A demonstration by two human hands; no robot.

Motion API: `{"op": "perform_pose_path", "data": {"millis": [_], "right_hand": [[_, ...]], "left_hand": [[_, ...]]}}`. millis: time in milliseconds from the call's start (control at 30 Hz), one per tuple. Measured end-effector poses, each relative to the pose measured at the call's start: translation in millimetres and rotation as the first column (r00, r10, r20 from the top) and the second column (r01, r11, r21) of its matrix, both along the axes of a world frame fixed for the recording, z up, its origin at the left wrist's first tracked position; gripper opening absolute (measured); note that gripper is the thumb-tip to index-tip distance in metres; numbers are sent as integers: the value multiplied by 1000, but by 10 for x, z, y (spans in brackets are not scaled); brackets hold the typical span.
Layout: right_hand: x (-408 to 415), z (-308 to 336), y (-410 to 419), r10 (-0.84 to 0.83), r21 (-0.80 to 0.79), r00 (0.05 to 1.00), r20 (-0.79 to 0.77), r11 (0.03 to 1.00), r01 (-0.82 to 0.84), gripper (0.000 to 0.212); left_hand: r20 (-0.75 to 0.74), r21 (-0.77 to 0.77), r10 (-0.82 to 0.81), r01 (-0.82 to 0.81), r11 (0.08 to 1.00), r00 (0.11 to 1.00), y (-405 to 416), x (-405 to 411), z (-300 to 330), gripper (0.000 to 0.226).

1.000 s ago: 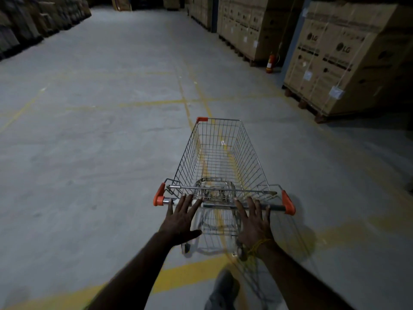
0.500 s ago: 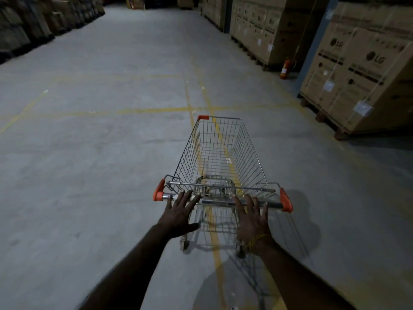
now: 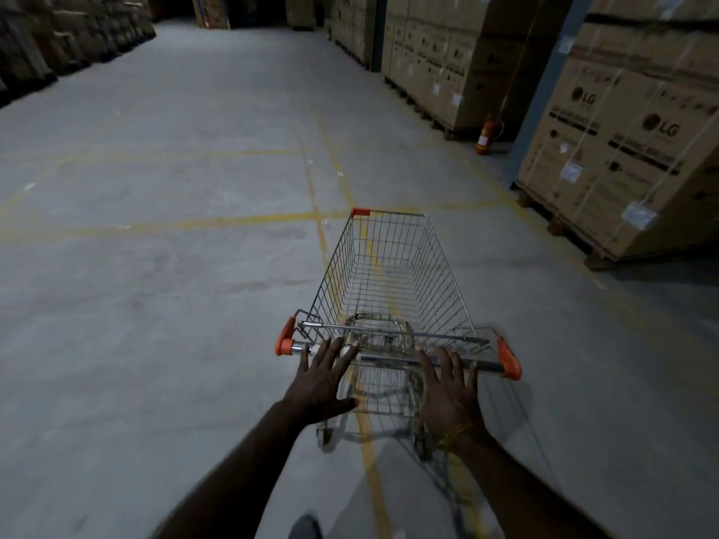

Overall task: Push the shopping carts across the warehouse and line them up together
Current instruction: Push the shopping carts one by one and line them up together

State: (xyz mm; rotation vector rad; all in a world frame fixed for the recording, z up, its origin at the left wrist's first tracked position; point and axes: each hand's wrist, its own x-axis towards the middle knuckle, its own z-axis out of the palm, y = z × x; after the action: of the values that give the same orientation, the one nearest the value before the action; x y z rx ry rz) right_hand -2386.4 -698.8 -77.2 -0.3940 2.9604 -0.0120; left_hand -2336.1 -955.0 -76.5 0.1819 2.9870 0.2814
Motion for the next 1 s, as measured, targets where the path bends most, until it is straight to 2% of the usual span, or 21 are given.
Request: {"op": "perform_pose_path", "data": {"millis": [100,300,467,700,867,1000], "right_hand": [[-439,89,-256,-14,-6,1000,-15,1000,14,92],[-1261,176,-686,-69,-15,997,18,997,69,95],[-1974,63,-965,-96,-31,994,42,995,98,122],[-3168,-201,-1280,-184,-101,982,-48,979,178,127],[-4118,-230,-1440,-217,-162,975,-52,965,207,139],[-4837,-227,-1516,-247,-151,966,-79,961,233,140]], "left_hand": [[27,18,-42,42,999,999,-292,-578,12,106],[31,-22,-124,124,992,992,-790,-1648,67,107],[-5,-29,-198,198,980,980,-1114,-2556,20,105],[-37,-99,-268,263,960,963,-1384,-3952,7,103],[10,-128,-200,200,971,980,-1311,-4940,94,106],[47,-138,-166,171,976,985,-1310,-5762,160,104]]}}
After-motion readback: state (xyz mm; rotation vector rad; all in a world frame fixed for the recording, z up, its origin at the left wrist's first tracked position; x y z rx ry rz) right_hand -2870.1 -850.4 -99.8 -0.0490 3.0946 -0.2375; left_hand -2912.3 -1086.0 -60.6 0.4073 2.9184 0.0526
